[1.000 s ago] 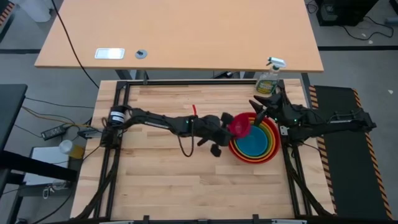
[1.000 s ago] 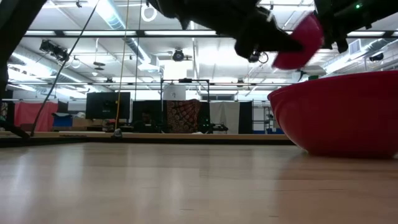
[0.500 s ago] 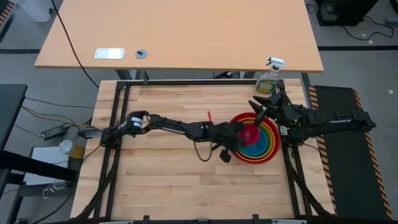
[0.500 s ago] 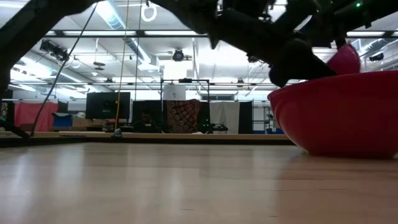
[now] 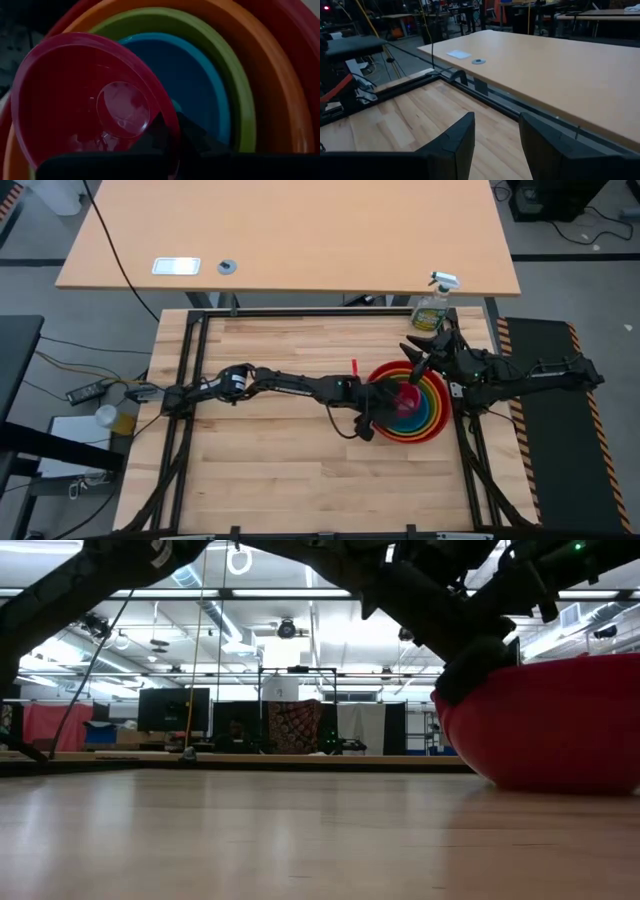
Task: Nest bowls inside each other
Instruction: Stack the pink bowl on the blue bowl, then return to Home Position
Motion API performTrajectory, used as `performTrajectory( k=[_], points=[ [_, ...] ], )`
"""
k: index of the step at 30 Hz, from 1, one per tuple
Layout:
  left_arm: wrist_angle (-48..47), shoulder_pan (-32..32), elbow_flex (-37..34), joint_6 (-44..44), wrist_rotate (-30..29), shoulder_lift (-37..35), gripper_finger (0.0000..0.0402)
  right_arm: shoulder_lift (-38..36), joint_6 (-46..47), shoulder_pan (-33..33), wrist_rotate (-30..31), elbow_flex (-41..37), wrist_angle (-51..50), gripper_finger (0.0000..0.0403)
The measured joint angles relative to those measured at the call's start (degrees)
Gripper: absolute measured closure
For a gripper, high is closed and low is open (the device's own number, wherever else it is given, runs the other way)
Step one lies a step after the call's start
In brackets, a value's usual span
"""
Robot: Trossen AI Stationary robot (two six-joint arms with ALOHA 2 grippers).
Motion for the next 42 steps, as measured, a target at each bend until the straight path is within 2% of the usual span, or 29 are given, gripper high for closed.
performTrajectory(
  k=[5,8,18,23,26,33,42],
  points=[
    [-0.21,0.00,-0.84,1.99,0.02,-0.09,0.0384,0.00,0.00,0.00,-0.20,0.00,0.05,0.0242],
    [0.36,-0.08,-0.86,2.24,0.00,-0.09,0.0368,0.00,0.00,0.00,-0.22,0.02,0.05,0.0242],
    [5.26,-0.77,-0.95,1.96,-0.15,-0.35,0.0227,0.00,0.00,0.00,-0.48,0.02,-0.34,0.0242],
    [3.45,-1.06,-1.12,0.84,-1.52,-2.04,0.0189,0.00,0.15,0.00,-0.50,0.06,-1.00,0.0242],
    [2.50,-1.31,-1.16,0.52,-1.00,-3.96,0.0186,0.00,0.38,0.00,-0.65,0.07,-1.02,0.0242],
    [-0.80,-1.20,-1.12,-3.62,11.59,-6.60,0.0199,0.00,0.63,0.00,-1.51,0.07,-1.46,0.0242],
    [1.17,0.09,-1.01,-4.82,13.47,-7.32,0.0223,-0.53,1.74,0.00,-0.14,0.07,-3.57,0.0242]
  ],
)
